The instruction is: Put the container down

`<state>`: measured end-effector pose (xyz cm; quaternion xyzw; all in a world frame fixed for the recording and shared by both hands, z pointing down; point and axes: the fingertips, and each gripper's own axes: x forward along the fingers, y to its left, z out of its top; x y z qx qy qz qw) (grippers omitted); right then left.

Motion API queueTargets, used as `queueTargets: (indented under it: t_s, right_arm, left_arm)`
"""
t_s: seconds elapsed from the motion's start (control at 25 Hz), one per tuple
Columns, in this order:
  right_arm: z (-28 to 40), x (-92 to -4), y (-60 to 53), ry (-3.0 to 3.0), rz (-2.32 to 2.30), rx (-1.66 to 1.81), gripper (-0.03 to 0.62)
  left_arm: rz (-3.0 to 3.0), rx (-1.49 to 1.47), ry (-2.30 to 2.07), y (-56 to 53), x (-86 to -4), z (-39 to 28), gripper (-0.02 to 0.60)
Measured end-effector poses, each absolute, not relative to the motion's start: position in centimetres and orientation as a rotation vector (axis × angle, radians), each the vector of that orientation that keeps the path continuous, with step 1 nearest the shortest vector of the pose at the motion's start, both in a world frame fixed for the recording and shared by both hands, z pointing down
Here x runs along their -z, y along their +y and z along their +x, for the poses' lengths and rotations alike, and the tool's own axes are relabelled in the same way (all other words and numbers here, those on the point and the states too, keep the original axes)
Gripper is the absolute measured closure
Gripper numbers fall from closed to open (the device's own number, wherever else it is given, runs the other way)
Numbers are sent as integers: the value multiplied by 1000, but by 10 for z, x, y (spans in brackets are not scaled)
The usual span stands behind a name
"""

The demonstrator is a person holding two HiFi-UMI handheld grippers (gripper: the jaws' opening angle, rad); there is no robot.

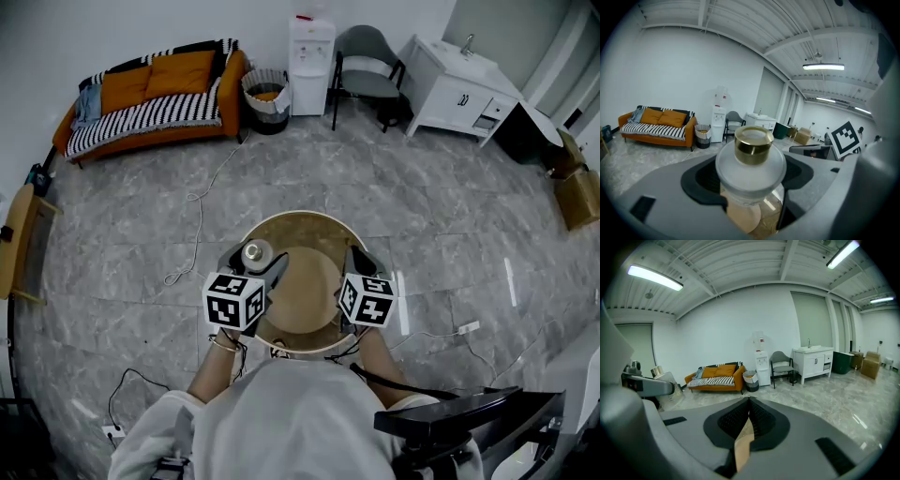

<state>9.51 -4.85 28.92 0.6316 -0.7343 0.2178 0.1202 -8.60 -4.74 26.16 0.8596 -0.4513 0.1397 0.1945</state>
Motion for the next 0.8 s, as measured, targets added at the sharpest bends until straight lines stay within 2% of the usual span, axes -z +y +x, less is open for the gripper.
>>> queueTargets:
  t_s: [0.2,0.48,0.8]
  right_arm:
    - [84,-304,-62,-2085,1879,-696,571]
    - [133,-334,-68,-1976,1926,-768,571]
    - [147,-363,-79,-1980,1836,-815,571]
  left_arm:
    - [2434,-441,-1209,-76,-270,-99,238]
    - [2412,-450,-1133,-79,-305,-70,238]
    - [2334,-468,-1146,-71,-338,-55,238]
